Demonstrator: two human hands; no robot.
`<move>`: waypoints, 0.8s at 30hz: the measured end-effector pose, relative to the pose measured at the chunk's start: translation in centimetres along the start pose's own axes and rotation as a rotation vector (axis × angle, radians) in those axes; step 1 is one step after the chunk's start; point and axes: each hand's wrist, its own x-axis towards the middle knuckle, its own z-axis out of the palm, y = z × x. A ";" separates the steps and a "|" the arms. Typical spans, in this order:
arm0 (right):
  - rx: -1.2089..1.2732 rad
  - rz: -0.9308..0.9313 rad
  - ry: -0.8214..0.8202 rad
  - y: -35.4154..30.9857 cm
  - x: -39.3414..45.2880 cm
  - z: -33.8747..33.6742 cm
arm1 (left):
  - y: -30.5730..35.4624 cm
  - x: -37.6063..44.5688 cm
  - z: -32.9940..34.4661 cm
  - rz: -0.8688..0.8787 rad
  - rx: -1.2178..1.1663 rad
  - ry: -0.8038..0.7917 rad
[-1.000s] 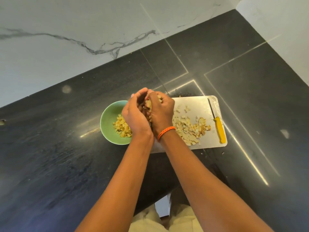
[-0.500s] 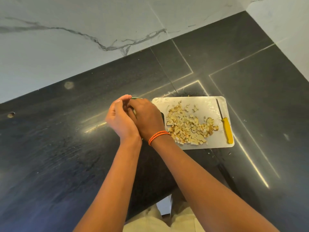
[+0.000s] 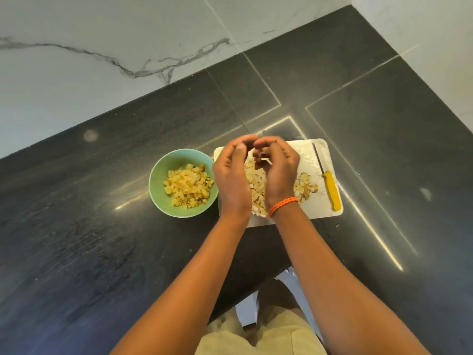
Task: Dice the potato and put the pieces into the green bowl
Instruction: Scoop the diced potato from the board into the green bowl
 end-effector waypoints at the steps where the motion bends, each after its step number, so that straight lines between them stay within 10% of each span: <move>1: -0.045 -0.023 0.047 0.2 0.4 -1.5 | -0.6 -0.2 0.4 0.000 0.042 -0.035; 13: -0.646 -0.242 0.238 5.1 2.6 -11.6 | -8.5 0.5 -1.7 0.162 0.798 -0.104; 24: -0.754 -0.361 -0.015 6.4 2.8 -7.5 | -8.8 0.2 0.7 0.164 0.785 -0.180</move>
